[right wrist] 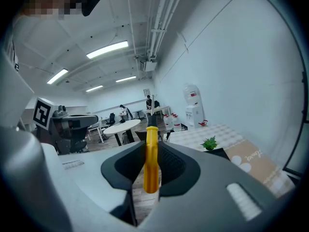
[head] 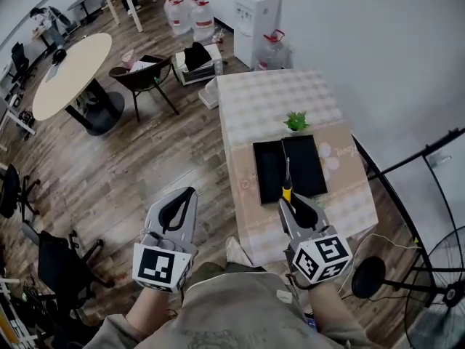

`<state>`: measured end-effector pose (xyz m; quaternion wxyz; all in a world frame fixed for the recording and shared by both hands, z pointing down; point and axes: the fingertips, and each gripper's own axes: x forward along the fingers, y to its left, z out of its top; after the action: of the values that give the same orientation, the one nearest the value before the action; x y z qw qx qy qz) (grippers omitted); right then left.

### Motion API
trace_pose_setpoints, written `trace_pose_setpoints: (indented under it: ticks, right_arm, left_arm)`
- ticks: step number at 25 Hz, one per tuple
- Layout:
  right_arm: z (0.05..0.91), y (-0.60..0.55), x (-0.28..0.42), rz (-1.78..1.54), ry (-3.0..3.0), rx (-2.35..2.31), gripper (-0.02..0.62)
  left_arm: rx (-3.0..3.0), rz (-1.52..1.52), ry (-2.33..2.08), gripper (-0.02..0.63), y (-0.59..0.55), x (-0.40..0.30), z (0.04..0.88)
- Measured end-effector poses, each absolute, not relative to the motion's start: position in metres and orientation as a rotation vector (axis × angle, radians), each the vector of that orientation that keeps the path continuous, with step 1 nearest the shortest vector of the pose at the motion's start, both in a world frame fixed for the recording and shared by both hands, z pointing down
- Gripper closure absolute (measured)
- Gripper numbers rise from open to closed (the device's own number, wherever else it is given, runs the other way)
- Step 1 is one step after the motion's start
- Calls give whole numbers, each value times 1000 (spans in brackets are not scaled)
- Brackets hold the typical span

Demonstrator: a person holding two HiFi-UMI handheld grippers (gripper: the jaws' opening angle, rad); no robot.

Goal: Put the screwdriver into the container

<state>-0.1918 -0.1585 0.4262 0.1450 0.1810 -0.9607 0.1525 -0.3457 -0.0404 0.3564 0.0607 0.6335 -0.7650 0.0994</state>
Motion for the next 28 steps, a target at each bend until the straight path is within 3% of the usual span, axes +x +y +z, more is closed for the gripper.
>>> trace_pose_setpoints:
  ticks: [28]
  right_arm:
    - [624,-245,-231,667,-2227,831,489]
  left_arm:
    - [2282,532,-1456,606,-240,-353,506]
